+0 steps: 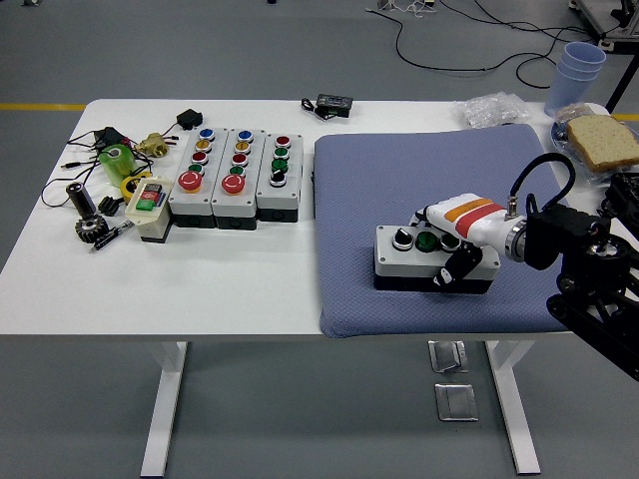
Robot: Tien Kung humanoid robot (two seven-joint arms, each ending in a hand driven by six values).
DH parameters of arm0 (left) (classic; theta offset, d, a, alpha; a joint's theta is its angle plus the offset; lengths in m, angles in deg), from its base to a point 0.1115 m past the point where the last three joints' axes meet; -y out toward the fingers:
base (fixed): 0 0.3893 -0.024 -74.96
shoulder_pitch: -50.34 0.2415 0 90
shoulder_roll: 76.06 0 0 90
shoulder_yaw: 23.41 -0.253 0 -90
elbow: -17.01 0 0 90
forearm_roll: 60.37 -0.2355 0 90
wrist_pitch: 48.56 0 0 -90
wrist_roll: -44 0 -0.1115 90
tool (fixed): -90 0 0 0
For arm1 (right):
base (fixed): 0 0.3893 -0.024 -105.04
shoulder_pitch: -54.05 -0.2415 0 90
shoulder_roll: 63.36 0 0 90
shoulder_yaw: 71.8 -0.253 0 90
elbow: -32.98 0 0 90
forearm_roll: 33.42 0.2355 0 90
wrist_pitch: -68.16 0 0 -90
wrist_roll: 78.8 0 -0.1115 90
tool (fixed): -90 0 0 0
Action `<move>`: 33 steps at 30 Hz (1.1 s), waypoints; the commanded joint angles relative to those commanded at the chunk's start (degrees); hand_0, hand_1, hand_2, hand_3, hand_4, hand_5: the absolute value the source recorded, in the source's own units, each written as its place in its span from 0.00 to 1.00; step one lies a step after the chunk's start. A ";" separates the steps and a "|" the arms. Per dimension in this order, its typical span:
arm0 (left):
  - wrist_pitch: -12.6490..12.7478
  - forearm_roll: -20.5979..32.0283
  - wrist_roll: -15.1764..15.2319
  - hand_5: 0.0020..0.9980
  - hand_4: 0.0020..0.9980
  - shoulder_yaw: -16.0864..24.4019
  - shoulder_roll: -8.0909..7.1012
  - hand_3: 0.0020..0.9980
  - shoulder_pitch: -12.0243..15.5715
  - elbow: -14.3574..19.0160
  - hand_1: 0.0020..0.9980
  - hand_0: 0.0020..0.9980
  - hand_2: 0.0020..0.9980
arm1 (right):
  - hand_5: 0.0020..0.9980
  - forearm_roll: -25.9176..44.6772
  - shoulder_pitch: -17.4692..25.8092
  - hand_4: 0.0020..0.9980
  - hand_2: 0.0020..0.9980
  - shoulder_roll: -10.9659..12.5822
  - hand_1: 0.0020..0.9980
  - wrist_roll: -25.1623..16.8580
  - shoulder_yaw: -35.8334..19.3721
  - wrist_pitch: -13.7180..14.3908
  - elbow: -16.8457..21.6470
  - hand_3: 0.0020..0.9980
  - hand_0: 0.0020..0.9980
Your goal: Pick up the button,place it on the desk,press the button,press the button
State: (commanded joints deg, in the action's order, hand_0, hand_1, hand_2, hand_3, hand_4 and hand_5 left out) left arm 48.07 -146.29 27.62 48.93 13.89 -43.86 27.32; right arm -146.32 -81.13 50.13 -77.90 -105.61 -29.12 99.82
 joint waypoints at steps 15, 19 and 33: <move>-0.10 -0.90 -0.07 0.86 0.32 -0.08 -0.02 0.57 0.43 0.00 0.65 0.65 0.68 | 0.08 -2.43 0.43 0.68 0.56 0.13 0.39 -1.26 -0.09 1.54 -0.30 0.56 0.40; -0.08 -0.69 -0.05 0.86 0.32 -0.17 0.00 0.57 0.39 0.00 0.65 0.65 0.68 | 0.07 -3.23 0.24 0.69 0.59 0.18 0.42 -1.41 0.26 1.59 -0.48 0.56 0.45; -0.07 -0.51 -0.04 0.86 0.32 -0.14 -0.05 0.57 0.05 0.00 0.65 0.65 0.68 | 0.08 -4.05 -0.48 0.75 0.62 0.61 0.49 -0.86 0.69 0.12 -0.19 0.59 0.57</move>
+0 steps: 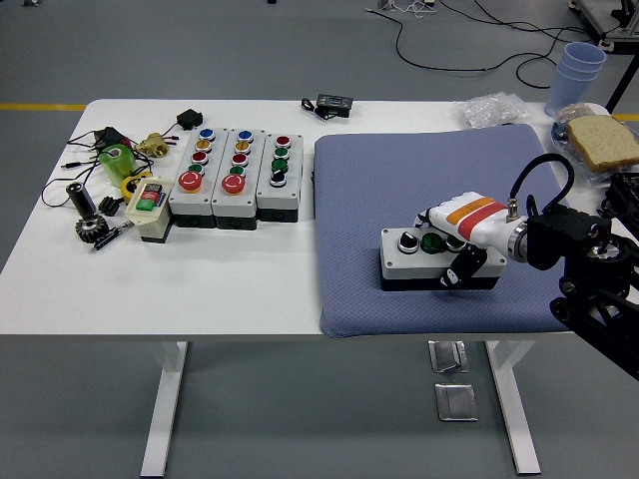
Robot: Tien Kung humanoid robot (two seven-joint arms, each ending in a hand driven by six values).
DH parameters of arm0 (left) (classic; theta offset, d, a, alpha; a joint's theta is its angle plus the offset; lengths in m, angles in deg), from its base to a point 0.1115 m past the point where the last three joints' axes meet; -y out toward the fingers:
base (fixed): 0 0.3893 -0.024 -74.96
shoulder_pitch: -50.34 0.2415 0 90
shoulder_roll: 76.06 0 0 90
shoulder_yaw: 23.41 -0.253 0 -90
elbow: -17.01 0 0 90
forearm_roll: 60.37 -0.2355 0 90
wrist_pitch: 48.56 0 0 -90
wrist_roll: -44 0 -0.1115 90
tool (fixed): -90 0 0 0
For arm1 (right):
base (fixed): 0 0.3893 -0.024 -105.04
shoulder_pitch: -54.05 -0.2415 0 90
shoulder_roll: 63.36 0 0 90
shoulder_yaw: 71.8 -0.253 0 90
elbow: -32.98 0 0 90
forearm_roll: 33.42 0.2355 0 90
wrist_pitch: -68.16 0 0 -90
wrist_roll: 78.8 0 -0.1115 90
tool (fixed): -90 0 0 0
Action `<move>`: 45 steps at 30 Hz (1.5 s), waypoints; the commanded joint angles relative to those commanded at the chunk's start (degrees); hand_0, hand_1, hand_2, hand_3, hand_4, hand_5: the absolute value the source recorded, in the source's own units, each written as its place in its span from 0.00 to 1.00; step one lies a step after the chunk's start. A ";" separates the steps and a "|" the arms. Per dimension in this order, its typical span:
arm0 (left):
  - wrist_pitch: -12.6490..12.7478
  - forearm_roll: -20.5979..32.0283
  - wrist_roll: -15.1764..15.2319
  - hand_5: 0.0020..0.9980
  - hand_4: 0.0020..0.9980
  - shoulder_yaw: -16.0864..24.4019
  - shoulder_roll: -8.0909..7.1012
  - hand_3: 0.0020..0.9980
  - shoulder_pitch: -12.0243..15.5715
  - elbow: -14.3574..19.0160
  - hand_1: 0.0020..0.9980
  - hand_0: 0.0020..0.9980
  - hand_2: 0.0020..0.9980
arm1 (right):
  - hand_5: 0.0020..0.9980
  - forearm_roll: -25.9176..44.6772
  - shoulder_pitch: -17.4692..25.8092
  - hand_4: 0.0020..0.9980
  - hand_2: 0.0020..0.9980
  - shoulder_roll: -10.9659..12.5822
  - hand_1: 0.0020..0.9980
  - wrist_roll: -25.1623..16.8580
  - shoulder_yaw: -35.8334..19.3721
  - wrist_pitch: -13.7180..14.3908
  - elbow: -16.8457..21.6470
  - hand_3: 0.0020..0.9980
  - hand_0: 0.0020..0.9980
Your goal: Pick up the button,place it on the desk,press the button,press the button
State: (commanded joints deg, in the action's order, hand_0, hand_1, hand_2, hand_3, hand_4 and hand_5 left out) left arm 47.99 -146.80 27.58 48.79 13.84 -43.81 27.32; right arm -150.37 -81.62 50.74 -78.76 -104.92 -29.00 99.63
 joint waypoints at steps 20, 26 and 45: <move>-0.10 -0.33 -0.08 0.86 0.32 -0.03 -0.03 0.57 -0.15 0.00 0.65 0.65 0.68 | 0.14 0.48 0.17 0.87 0.84 0.30 0.76 0.28 -0.26 -2.07 0.10 0.88 0.83; -0.09 -0.37 -0.06 0.86 0.32 -0.08 -0.05 0.57 -0.20 0.00 0.66 0.65 0.68 | 0.15 1.50 0.38 0.89 0.89 0.68 0.80 0.34 -0.78 -2.53 0.76 0.91 0.86; -0.06 -0.53 0.03 0.86 0.32 -0.19 -0.08 0.57 -0.21 0.00 0.65 0.65 0.68 | 0.18 6.81 6.12 0.90 0.93 6.89 0.83 0.42 -12.25 -0.88 13.98 0.99 0.88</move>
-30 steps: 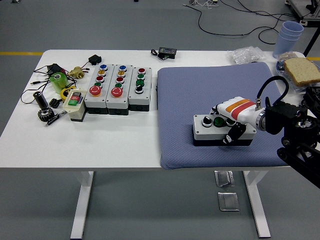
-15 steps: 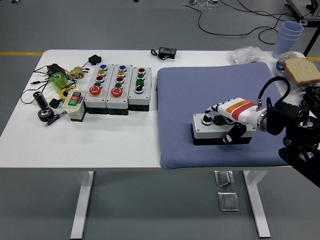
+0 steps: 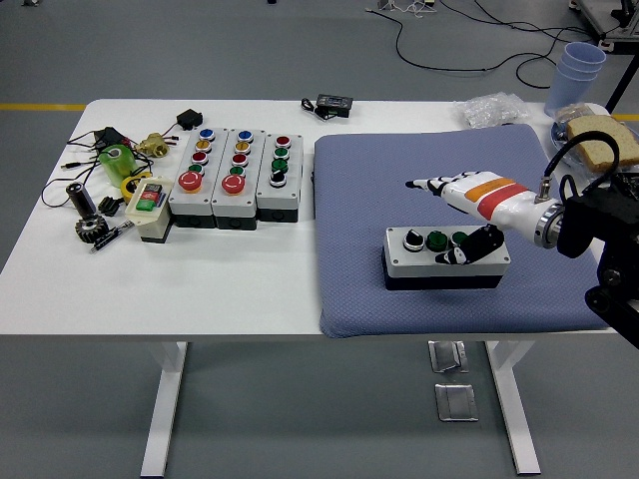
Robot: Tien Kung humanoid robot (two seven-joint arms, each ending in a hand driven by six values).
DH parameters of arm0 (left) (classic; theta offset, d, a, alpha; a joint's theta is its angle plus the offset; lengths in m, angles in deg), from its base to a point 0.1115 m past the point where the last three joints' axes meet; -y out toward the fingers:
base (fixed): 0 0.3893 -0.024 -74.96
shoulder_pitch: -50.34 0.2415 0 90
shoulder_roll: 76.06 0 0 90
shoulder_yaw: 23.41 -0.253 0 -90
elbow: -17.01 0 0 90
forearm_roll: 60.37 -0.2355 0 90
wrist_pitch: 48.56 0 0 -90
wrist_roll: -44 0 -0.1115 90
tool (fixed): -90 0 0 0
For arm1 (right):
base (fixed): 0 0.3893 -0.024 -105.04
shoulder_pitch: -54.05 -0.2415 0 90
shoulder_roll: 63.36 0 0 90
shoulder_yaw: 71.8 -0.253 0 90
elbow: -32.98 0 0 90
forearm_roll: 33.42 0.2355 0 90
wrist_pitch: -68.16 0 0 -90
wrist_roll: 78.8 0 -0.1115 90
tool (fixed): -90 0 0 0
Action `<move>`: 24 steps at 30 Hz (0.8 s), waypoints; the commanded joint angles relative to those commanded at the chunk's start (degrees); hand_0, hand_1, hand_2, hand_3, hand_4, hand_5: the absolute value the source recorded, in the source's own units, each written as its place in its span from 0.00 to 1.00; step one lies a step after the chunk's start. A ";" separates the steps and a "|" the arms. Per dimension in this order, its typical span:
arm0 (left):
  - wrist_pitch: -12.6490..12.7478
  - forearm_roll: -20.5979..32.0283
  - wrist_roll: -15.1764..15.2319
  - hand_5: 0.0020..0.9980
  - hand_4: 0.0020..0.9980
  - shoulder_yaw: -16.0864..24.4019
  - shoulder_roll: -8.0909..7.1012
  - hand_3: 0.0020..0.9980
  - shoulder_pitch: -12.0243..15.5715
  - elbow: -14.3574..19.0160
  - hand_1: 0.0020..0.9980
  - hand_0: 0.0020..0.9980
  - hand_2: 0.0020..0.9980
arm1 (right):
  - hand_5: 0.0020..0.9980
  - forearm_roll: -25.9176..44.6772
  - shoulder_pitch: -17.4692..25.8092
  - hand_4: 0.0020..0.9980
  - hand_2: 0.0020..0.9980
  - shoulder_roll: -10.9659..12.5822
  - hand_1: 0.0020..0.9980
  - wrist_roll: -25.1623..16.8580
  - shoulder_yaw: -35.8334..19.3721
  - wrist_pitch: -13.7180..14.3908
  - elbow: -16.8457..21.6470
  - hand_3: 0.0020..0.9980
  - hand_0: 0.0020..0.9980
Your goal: Pick up the button,place it on the desk,press the button,press the button
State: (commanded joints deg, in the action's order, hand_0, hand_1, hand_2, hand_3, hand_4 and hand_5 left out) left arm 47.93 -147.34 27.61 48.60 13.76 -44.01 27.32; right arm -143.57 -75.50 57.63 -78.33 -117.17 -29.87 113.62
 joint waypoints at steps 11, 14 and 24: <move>-0.08 -1.05 -0.08 0.86 0.32 0.46 0.08 0.57 0.49 0.00 0.65 0.65 0.68 | 0.20 5.24 7.78 0.70 0.47 4.44 0.25 4.53 -6.98 3.48 4.19 0.82 0.33; -0.12 -1.34 -0.15 0.86 0.32 0.51 0.12 0.57 0.67 0.00 0.65 0.65 0.68 | 0.09 5.32 9.54 0.50 0.29 5.16 0.00 4.58 -6.98 1.92 4.53 0.71 0.08; -0.21 -1.93 -0.29 0.86 0.32 0.28 0.18 0.57 1.09 0.00 0.65 0.65 0.68 | 0.06 3.88 13.46 0.47 0.26 5.39 0.00 5.60 -9.13 0.61 4.86 0.69 0.08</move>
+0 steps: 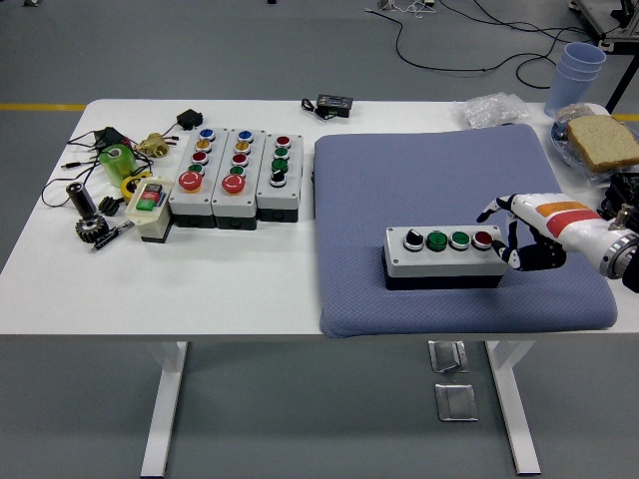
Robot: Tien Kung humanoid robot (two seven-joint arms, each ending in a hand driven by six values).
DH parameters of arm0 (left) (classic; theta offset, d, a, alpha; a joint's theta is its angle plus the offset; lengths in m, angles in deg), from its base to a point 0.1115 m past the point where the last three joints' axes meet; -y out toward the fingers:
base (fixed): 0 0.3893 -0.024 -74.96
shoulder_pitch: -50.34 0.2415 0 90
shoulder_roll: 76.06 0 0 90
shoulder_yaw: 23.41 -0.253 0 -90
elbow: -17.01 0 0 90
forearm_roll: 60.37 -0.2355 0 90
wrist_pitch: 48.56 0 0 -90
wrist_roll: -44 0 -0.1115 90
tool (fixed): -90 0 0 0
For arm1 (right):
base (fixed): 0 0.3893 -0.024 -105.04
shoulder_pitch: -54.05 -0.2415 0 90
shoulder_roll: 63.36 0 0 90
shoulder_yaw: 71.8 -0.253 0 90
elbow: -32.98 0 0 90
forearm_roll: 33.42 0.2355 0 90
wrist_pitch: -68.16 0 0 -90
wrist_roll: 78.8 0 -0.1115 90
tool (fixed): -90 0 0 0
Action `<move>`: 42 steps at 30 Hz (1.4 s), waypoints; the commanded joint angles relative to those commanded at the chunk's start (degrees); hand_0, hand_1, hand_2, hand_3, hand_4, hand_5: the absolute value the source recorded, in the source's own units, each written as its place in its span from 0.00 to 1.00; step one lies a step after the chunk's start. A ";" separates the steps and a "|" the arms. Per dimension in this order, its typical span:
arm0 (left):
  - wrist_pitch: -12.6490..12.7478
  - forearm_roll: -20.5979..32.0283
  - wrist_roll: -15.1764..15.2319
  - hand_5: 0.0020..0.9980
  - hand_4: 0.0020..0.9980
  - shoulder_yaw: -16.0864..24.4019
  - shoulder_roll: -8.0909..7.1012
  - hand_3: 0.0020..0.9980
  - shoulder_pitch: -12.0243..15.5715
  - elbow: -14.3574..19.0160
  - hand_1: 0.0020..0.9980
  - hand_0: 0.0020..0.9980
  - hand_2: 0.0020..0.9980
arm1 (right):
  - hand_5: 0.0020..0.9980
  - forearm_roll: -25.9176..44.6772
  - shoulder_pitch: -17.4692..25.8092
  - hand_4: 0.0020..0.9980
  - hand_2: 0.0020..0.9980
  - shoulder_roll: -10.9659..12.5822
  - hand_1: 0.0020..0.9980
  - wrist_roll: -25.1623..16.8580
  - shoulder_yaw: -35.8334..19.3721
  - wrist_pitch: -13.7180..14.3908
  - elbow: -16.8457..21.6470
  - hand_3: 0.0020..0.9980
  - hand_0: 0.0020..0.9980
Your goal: Pick up the button,place it on the desk,press the button,press the button
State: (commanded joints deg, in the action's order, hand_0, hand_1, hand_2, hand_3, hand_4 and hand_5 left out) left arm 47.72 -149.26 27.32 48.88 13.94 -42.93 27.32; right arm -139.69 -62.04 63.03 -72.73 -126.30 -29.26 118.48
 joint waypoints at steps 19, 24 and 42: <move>-0.04 0.81 0.18 0.86 0.31 -0.69 -0.08 0.57 -0.22 0.00 0.65 0.65 0.68 | 0.08 -0.21 0.82 0.49 0.24 -0.08 0.00 0.69 -0.08 -0.81 -0.70 0.67 0.08; 0.04 1.33 0.32 0.86 0.31 -0.81 -0.11 0.57 -0.59 0.00 0.65 0.65 0.68 | 0.08 -0.21 0.53 0.49 0.24 -0.27 0.00 0.82 0.08 -0.95 -1.22 0.67 0.08; -0.03 1.24 0.26 0.86 0.31 -0.97 -0.17 0.57 -0.89 0.00 0.65 0.65 0.67 | 0.08 -0.53 0.13 0.49 0.24 -1.03 0.00 2.10 1.95 -1.75 -2.49 0.67 0.09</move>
State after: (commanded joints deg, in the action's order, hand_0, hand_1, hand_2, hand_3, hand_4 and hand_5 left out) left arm 47.69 -148.02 27.59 47.90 13.77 -43.82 27.32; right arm -140.22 -61.90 62.00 -70.63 -124.35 -31.01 115.99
